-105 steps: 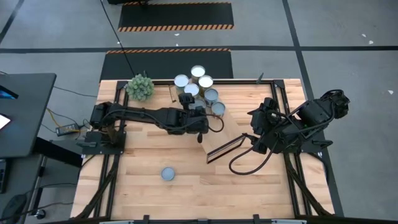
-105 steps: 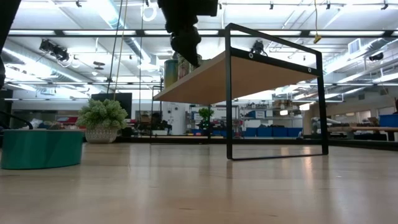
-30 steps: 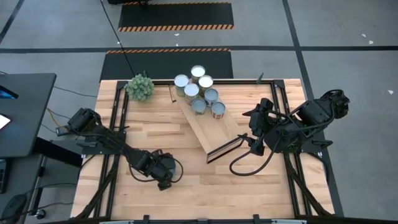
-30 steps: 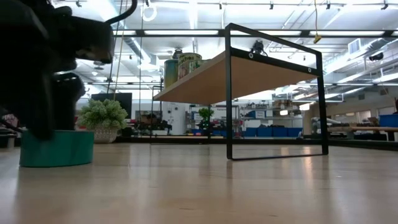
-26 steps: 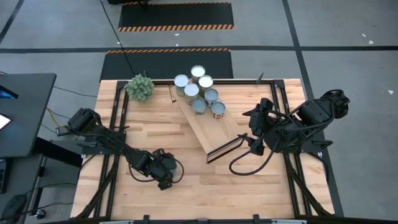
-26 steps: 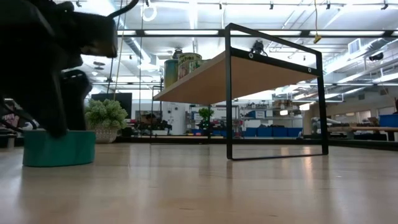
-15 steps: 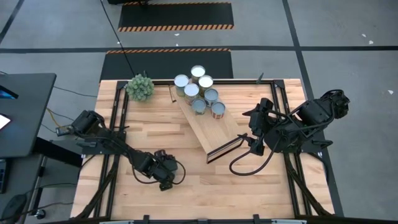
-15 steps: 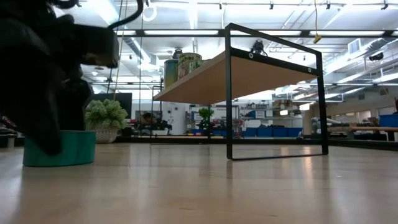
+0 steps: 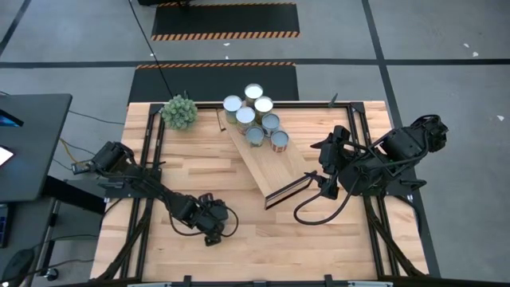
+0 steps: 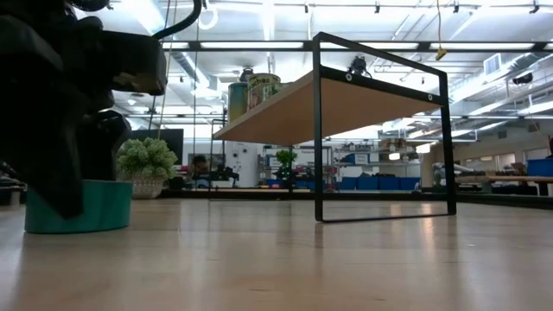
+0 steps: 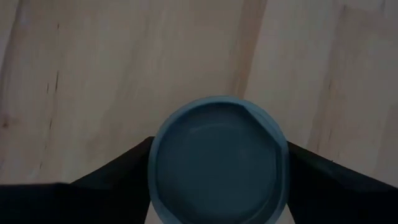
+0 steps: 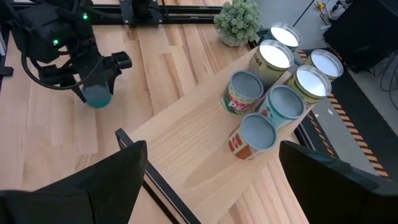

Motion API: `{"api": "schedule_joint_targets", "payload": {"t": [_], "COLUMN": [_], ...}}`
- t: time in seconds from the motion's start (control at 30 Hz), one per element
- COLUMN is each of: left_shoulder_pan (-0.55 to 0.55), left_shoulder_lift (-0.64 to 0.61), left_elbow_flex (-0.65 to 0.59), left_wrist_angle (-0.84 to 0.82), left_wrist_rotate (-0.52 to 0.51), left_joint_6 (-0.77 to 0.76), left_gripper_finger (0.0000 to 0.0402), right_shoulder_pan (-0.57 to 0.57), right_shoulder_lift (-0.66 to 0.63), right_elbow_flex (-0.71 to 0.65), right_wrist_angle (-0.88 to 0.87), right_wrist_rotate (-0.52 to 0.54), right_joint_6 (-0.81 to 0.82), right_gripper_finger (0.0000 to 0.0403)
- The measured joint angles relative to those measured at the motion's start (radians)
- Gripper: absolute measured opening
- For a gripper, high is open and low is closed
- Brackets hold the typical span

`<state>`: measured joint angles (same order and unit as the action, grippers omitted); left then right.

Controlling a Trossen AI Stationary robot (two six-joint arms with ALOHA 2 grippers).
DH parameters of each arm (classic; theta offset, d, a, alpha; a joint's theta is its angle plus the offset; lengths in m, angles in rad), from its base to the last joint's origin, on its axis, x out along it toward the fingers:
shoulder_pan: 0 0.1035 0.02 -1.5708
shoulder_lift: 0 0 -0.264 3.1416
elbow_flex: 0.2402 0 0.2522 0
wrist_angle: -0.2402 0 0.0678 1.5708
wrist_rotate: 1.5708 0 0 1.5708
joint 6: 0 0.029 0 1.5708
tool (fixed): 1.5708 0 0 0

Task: Pick and place cans onto a shelf
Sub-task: Put the blue tuna can on the shelf

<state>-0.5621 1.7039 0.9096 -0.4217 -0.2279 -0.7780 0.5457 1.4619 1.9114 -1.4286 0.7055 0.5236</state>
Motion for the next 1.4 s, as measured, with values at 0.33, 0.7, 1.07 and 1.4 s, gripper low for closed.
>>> {"api": "schedule_joint_targets", "payload": {"t": [0.33,0.7,1.07,1.4], "left_shoulder_pan": [0.066,0.269,0.409,0.512], "left_shoulder_lift": [-0.042,-0.067,-0.067,-0.024], "left_elbow_flex": [0.089,0.352,0.616,0.648], "left_wrist_angle": [-0.158,-0.339,-0.462,-0.303], "left_wrist_rotate": [0.046,0.069,0.024,-0.103], "left_joint_6": [-0.018,0.133,0.2,0.236], "left_gripper_finger": [0.0286,0.0286,0.0285,0.0285], "right_shoulder_pan": [-0.004,-0.065,-0.098,-0.098], "right_shoulder_lift": [0.0,0.0,0.0,0.0], "right_elbow_flex": [0.0,0.0,0.0,0.0], "right_wrist_angle": [0.004,0.001,-0.097,-0.085], "right_wrist_rotate": [-0.001,-0.03,-0.032,-0.019], "right_joint_6": [-0.002,-0.029,0.057,0.057], "right_gripper_finger": [0.0373,0.0373,0.0373,0.0373]}}
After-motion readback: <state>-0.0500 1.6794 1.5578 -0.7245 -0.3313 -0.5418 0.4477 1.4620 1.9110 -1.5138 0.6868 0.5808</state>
